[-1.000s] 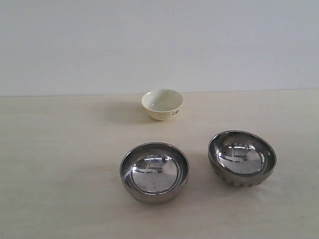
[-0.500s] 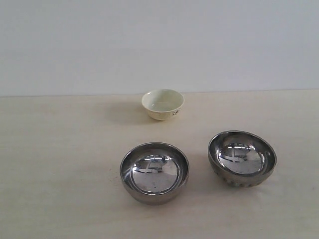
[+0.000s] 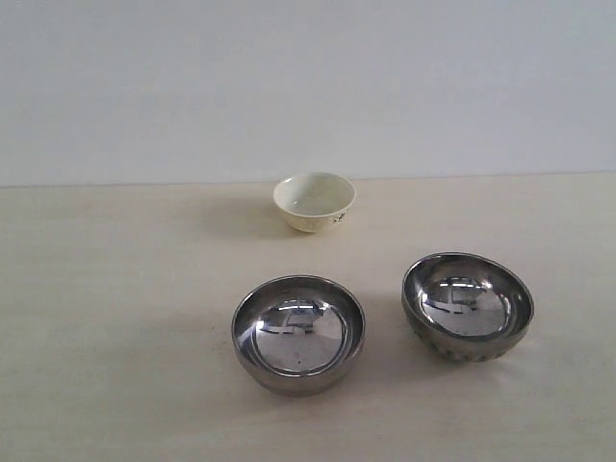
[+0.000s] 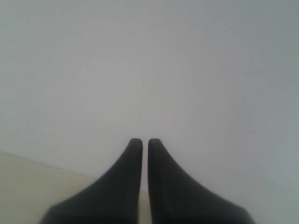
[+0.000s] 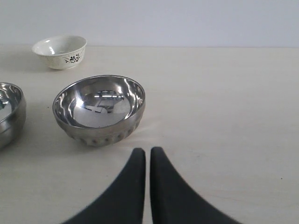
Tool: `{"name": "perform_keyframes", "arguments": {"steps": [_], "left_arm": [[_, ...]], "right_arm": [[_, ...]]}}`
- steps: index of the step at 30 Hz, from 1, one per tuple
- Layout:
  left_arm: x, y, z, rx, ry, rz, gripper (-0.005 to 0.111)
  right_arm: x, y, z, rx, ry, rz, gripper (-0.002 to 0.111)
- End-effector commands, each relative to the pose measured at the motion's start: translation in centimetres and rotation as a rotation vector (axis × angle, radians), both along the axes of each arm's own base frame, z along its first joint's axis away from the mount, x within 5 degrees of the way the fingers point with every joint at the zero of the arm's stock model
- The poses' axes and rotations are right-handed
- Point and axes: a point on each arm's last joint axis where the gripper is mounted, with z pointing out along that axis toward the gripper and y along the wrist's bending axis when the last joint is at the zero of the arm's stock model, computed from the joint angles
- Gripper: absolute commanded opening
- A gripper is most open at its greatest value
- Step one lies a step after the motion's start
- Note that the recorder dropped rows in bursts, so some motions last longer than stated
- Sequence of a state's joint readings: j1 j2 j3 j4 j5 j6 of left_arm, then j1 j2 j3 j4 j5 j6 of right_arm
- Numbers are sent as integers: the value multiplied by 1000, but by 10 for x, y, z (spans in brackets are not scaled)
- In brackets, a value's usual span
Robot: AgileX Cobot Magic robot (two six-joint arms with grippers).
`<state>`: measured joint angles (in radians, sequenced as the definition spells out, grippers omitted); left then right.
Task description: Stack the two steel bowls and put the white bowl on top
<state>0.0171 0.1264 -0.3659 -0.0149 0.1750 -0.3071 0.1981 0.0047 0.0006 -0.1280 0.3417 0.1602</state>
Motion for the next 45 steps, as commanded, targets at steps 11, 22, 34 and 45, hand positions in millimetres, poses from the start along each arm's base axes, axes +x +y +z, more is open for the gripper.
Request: {"name": "perform_keyframes", "arguments": {"steps": [11, 22, 34, 45], "left_arm": [[1, 6, -61, 103, 77, 137, 4], [11, 7, -110, 309, 212, 140, 4], [9, 8, -126, 382, 395, 114, 4], [9, 8, -126, 380, 392, 115, 4]], "right_arm": [[0, -1, 1, -10, -14, -6, 0], [0, -1, 1, -10, -14, -6, 0], [0, -1, 1, -10, -14, -6, 0], [0, -1, 1, -10, -14, -6, 0]]}}
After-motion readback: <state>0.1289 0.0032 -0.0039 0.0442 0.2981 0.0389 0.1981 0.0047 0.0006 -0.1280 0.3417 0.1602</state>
